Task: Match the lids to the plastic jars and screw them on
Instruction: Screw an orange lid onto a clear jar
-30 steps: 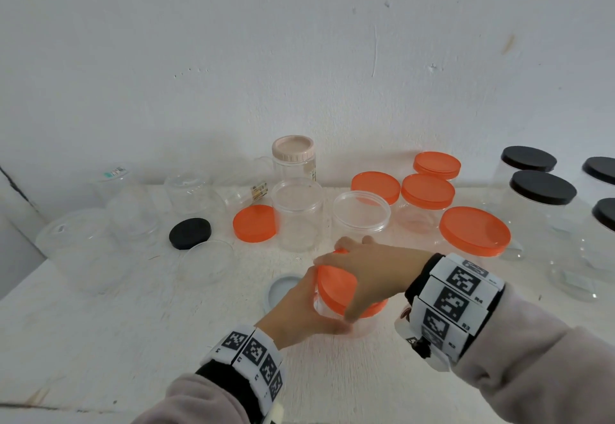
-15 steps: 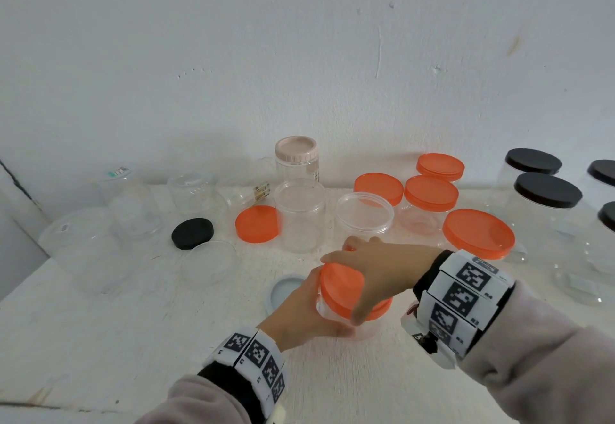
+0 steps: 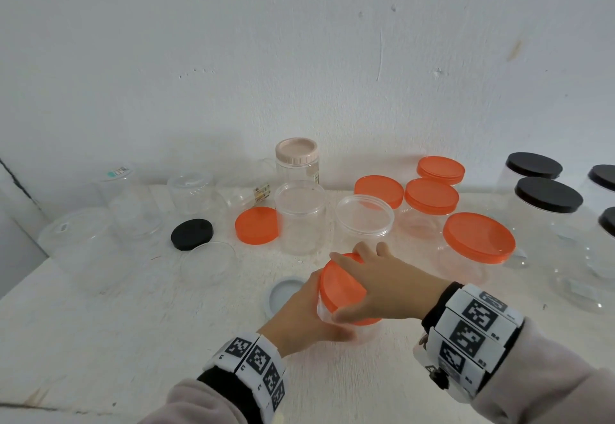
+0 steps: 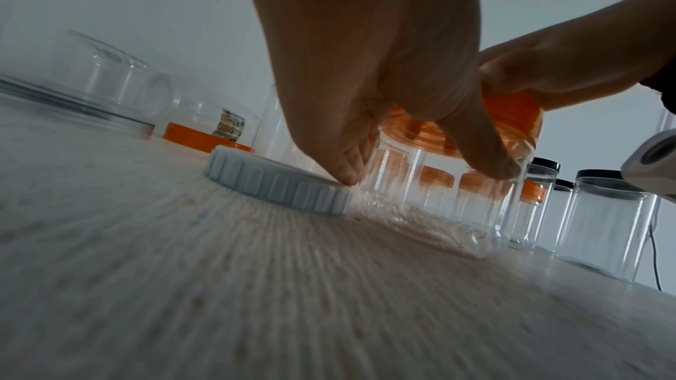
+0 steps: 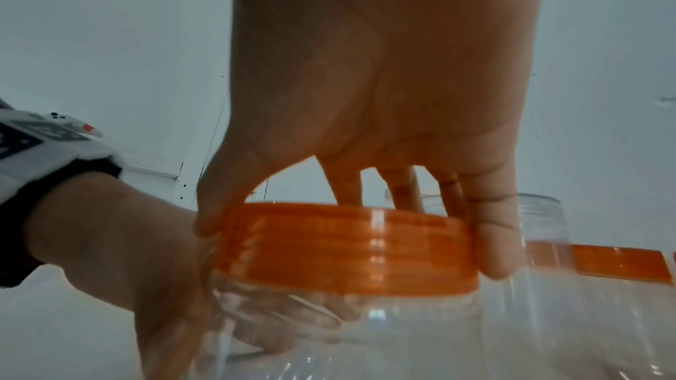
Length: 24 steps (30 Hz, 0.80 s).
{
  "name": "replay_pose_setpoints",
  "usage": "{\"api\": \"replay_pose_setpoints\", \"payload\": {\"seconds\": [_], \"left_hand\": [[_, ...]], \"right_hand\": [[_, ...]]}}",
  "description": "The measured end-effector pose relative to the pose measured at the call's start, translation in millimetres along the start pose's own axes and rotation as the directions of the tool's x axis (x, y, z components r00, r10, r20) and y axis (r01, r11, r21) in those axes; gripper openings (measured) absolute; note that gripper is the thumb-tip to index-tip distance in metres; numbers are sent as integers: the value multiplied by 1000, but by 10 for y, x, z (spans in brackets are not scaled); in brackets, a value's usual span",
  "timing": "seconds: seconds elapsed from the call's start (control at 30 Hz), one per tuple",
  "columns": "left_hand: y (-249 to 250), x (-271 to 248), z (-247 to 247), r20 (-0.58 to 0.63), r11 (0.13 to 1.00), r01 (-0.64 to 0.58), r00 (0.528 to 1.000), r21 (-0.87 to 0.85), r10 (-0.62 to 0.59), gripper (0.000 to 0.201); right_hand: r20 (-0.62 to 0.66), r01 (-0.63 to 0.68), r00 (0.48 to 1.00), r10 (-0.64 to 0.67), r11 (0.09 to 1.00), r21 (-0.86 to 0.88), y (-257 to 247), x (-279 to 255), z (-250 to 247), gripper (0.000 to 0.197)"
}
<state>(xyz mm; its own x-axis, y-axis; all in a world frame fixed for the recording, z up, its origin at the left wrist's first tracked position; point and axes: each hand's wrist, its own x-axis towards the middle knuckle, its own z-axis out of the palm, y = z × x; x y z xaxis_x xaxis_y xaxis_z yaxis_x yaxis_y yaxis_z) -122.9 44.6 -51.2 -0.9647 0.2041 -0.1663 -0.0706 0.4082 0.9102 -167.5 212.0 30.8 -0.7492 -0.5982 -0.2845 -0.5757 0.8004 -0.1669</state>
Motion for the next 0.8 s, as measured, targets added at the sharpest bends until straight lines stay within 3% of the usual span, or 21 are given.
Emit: {"api": "replay_pose_setpoints", "payload": {"seconds": [0.27, 0.47, 0.57, 0.67, 0.73, 0.8], "left_hand": [[97, -48, -4, -3, 1000, 18, 1000, 24, -18, 110], [163, -40, -65, 59, 990, 21, 998, 138, -30, 107], [165, -54, -209, 53, 951, -6, 999, 309, -11, 88], [139, -23, -537, -16, 922, -37, 999, 385, 46, 53], [138, 37, -831, -108, 936, -55, 989, 347, 98, 36], [157, 141, -1158, -254, 936, -40, 957, 350, 137, 38]], "right_hand": [[-131, -29, 991, 34, 999, 36, -4, -38, 154, 97], [-186, -29, 980, 75, 970, 242, -2, -84, 280, 95], [-214, -47, 970, 112, 957, 287, 9, -102, 321, 97], [-224, -82, 961, 160, 943, 321, 47, -130, 337, 98], [-225, -94, 958, 179, 934, 344, 71, -143, 341, 100], [-230, -99, 954, 191, 928, 359, 77, -148, 353, 102]]}}
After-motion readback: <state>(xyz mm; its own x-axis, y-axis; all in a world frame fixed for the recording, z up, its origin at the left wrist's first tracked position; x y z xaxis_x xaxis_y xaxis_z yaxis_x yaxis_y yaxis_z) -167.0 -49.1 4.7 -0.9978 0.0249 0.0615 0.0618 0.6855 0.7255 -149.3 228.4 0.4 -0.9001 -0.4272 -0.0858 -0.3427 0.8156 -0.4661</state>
